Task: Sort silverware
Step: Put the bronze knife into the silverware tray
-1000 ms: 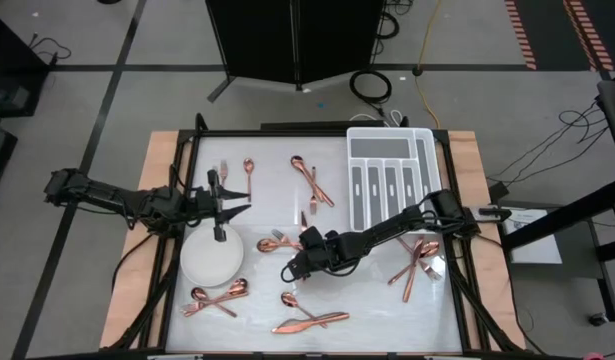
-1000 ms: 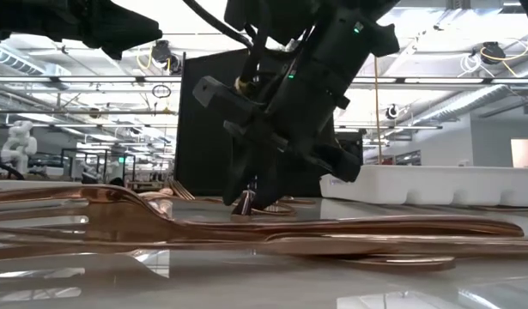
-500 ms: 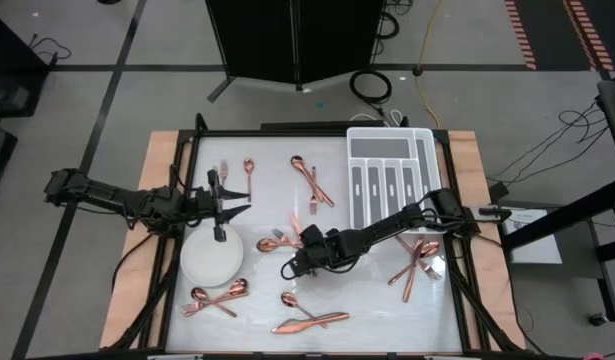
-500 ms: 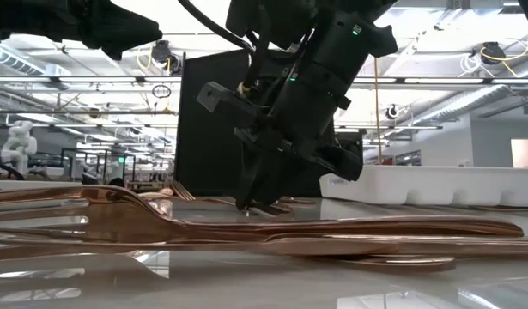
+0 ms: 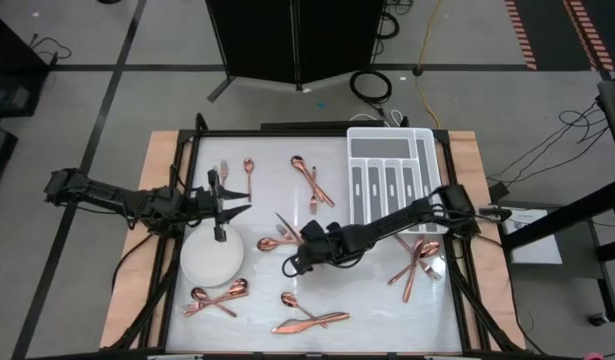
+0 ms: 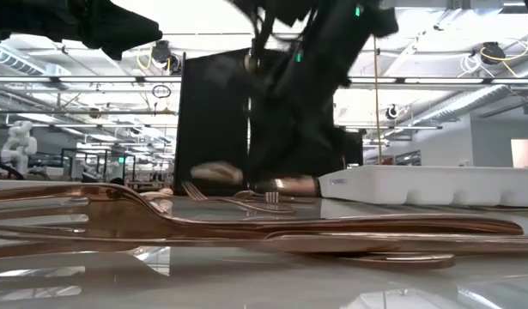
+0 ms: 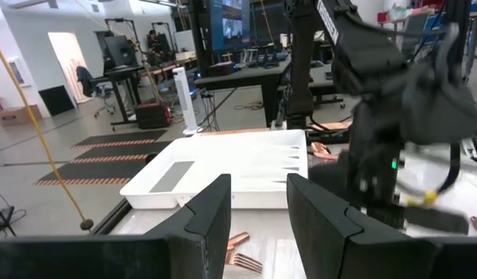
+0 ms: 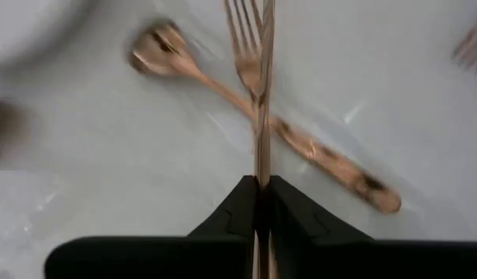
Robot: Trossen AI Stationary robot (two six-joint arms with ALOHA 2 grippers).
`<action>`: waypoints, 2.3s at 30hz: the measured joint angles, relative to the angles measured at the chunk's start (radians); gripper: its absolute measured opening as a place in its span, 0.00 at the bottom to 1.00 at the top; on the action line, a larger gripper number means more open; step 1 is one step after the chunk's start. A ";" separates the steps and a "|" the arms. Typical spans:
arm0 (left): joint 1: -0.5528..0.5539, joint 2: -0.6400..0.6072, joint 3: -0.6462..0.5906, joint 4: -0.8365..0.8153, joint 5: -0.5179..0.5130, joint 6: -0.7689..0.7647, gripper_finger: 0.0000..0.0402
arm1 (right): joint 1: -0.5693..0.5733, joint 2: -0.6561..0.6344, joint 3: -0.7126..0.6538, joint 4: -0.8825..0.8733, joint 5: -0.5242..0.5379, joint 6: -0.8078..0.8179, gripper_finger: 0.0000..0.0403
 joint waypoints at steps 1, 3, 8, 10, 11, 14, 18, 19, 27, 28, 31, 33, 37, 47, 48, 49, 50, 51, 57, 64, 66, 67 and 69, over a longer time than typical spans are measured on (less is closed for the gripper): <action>0.000 0.000 0.000 -0.001 0.000 0.000 0.32 | 0.000 -0.016 0.001 0.001 0.010 -0.010 0.04; 0.000 0.000 0.000 -0.001 0.000 0.000 0.32 | 0.000 -0.047 0.001 -0.001 0.016 -0.039 0.04; 0.000 0.000 0.000 -0.003 0.000 0.000 0.32 | 0.001 -0.162 0.002 -0.127 0.063 -0.078 0.04; 0.000 0.000 0.000 -0.003 0.000 -0.001 0.32 | -0.003 -0.213 0.002 -0.244 0.098 -0.077 0.04; 0.000 0.000 0.000 -0.004 0.000 -0.005 0.32 | -0.007 -0.237 0.002 -0.311 0.112 -0.067 0.04; 0.000 0.000 0.000 -0.004 0.000 -0.025 0.32 | -0.021 -0.302 0.002 -0.522 0.164 0.037 0.04; 0.000 0.000 0.000 -0.003 0.000 -0.025 0.32 | -0.057 -0.366 0.003 -0.838 0.180 0.207 0.04; 0.000 0.000 0.000 -0.003 0.000 -0.025 0.32 | -0.068 -0.377 0.003 -0.923 0.191 0.256 0.04; 0.000 0.000 0.000 -0.003 0.000 -0.050 0.32 | -0.189 -0.459 -0.102 -1.128 0.189 0.396 0.04; 0.000 0.000 0.000 -0.003 0.000 -0.051 0.32 | -0.212 -0.470 -0.132 -1.111 0.174 0.380 0.04; 0.000 0.000 0.000 -0.003 0.000 -0.052 0.32 | -0.281 -0.499 -0.233 -1.109 0.148 0.368 0.04; 0.000 0.000 0.000 -0.003 0.000 -0.052 0.32 | -0.324 -0.526 -0.299 -1.099 0.147 0.371 0.04; 0.000 0.000 0.000 -0.003 0.000 -0.052 0.32 | -0.381 -0.579 -0.424 -0.996 0.131 0.352 0.04; 0.000 0.000 0.000 -0.010 0.000 -0.052 0.32 | -0.435 -0.634 -0.624 -0.773 0.062 0.292 0.04; 0.000 0.000 0.000 -0.014 0.000 -0.052 0.32 | -0.437 -0.634 -0.634 -0.765 0.060 0.297 0.04; 0.000 0.000 0.000 -0.017 0.000 -0.052 0.32 | -0.436 -0.634 -0.644 -0.757 0.057 0.304 0.04; 0.000 0.000 0.000 -0.023 0.000 -0.052 0.32 | -0.436 -0.634 -0.655 -0.746 0.052 0.311 0.04; 0.000 0.000 0.000 -0.027 0.000 -0.052 0.32 | -0.436 -0.634 -0.664 -0.737 0.044 0.313 0.04; 0.000 0.000 0.000 -0.027 0.000 -0.052 0.32 | -0.434 -0.634 -0.688 -0.698 -0.013 0.326 0.04; 0.000 0.000 0.000 -0.026 0.000 -0.052 0.32 | -0.406 -0.634 -0.689 -0.687 -0.041 0.340 0.04; 0.000 0.000 0.000 -0.026 0.000 -0.052 0.32 | -0.400 -0.634 -0.689 -0.688 -0.047 0.334 0.04; 0.000 0.000 0.000 -0.026 0.000 -0.052 0.32 | -0.398 -0.634 -0.689 -0.688 -0.047 0.334 0.04; 0.000 0.000 0.000 -0.026 0.000 -0.052 0.32 | -0.396 -0.634 -0.689 -0.688 -0.044 0.332 0.05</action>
